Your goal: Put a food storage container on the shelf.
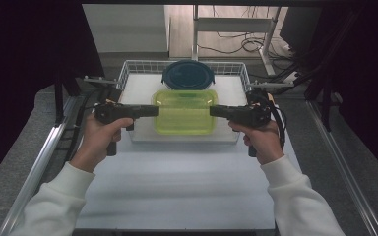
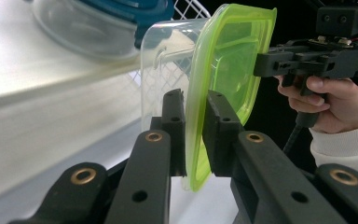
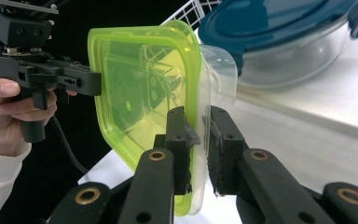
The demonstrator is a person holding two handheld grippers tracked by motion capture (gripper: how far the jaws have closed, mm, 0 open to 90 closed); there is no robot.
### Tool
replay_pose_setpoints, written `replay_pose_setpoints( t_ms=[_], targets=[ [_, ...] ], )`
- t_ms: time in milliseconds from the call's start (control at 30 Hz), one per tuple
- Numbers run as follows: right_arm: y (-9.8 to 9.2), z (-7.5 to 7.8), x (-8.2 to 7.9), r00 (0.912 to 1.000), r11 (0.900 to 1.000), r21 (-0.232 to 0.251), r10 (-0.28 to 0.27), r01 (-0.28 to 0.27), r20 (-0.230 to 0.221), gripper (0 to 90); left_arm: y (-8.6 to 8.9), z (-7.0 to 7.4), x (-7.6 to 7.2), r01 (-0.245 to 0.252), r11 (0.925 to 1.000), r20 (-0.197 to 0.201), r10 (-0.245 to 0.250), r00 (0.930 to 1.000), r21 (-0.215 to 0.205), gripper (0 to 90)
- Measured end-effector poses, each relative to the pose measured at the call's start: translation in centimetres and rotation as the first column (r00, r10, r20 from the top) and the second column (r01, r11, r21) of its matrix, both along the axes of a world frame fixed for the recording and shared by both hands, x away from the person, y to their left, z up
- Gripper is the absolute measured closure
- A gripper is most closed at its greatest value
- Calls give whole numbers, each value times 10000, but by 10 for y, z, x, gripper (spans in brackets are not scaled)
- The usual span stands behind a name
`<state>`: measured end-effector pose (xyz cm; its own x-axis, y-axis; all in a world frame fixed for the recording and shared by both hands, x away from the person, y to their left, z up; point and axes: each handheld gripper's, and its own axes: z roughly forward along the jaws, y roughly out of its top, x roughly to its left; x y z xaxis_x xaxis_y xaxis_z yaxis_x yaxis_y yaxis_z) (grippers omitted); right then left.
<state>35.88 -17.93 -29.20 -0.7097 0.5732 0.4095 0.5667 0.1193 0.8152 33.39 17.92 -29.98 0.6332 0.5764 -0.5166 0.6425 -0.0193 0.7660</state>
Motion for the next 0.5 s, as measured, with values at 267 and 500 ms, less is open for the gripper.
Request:
replay_pose_setpoints(
  t_ms=[267, 500],
  targets=[
    [1, 18, 10, 9996, 9999, 7, -111, 110, 268, 793, 0, 18, 12, -12, 10000, 223, 10, 9998, 80, 804],
    [1, 31, 21, 9994, 9998, -13, -219, 219, 262, 794, 0, 25, 26, 58, 10000, 220, -57, 9997, -36, 805]
  ],
)
